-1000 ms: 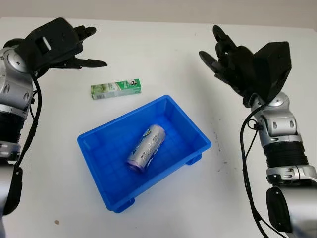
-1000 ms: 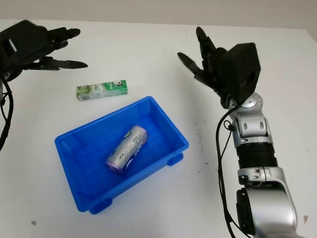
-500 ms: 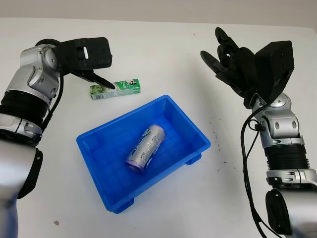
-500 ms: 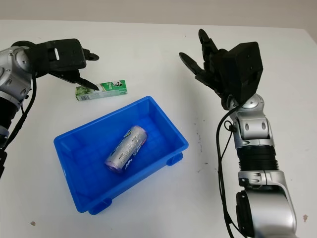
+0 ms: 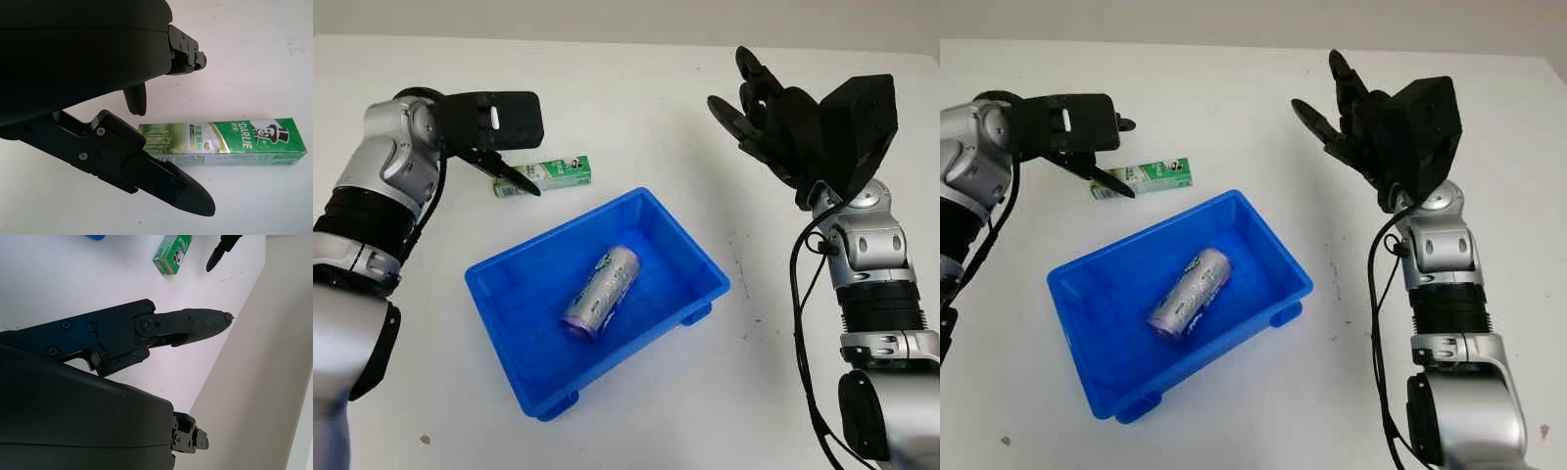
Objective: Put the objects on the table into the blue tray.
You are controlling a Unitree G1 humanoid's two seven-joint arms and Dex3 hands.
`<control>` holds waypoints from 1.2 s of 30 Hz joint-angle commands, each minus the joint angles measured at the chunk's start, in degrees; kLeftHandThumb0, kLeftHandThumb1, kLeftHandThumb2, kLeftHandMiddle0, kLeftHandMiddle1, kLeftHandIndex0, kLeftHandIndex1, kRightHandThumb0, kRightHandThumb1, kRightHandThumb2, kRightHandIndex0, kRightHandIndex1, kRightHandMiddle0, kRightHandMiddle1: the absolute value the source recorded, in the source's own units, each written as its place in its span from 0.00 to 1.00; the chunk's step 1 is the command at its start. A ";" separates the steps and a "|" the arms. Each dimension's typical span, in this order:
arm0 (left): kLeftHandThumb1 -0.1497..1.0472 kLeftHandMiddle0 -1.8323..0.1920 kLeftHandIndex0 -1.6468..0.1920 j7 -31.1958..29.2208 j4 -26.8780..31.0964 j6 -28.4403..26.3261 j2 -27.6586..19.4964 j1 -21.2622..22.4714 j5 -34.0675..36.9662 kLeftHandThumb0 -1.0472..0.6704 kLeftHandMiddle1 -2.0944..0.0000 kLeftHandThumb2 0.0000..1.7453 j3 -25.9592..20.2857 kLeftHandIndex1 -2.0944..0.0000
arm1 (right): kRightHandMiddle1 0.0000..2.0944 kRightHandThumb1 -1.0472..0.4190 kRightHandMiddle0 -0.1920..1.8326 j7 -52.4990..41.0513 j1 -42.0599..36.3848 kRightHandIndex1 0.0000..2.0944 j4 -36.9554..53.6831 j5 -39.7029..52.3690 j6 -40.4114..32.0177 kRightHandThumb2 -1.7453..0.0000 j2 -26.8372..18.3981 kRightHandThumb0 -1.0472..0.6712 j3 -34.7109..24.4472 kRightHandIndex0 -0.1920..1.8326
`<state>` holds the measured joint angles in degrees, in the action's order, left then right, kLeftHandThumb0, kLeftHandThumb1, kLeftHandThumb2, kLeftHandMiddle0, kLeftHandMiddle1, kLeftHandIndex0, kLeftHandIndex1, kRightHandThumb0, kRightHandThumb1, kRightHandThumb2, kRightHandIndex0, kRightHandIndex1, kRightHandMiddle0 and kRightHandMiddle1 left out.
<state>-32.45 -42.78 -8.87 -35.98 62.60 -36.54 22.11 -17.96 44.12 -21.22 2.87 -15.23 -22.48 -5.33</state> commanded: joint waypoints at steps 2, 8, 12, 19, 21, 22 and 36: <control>0.82 1.00 0.82 3.54 1.19 1.52 0.37 -2.07 -0.97 0.18 0.06 0.03 0.55 0.97 | 0.02 0.00 0.01 -0.42 1.04 0.00 -0.18 -0.26 1.41 0.85 -0.89 0.21 0.03 0.00; 0.83 1.00 0.76 11.76 -1.04 7.42 1.22 -4.23 -3.33 0.22 0.04 0.03 1.93 0.95 | 0.01 0.00 0.00 -2.27 1.26 0.00 -0.65 1.07 1.39 0.84 -0.79 0.22 -0.69 0.00; 0.83 0.86 0.76 16.42 -3.42 10.30 2.34 -4.97 -3.96 0.24 0.00 0.03 2.36 0.95 | 0.02 0.00 0.00 -2.41 1.17 0.00 -0.45 1.40 0.70 0.85 -0.67 0.21 -0.79 0.00; 0.85 0.67 0.76 23.42 -6.35 14.25 4.13 -5.92 -4.87 0.30 0.00 0.03 2.97 0.96 | 0.01 0.00 0.00 -3.65 0.88 0.00 -0.35 2.25 0.26 0.85 -0.88 0.22 -0.78 0.00; 0.86 0.80 0.66 27.76 -7.74 19.08 3.95 -6.27 -4.87 0.40 0.15 0.03 3.08 0.92 | 0.00 0.00 0.00 -4.21 0.56 0.00 -0.35 1.96 1.14 0.84 -1.29 0.22 -0.49 0.00; 0.87 0.80 0.64 29.26 -8.74 20.86 3.97 -6.16 -4.94 0.43 0.22 0.03 3.19 0.91 | 0.01 0.00 0.00 -4.24 0.46 0.00 -0.27 1.80 1.28 0.84 -1.41 0.21 -0.42 0.00; 0.93 0.72 0.73 24.20 -11.99 23.20 3.94 -3.16 -4.61 0.49 0.10 0.03 3.42 0.31 | 0.00 0.00 0.00 -5.42 0.28 0.00 -0.13 2.29 1.50 0.83 -2.02 0.24 -0.69 0.00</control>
<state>-7.29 -55.00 14.46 -32.23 59.91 -41.21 24.80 -23.24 44.65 -21.90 4.99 -14.46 -23.64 -5.62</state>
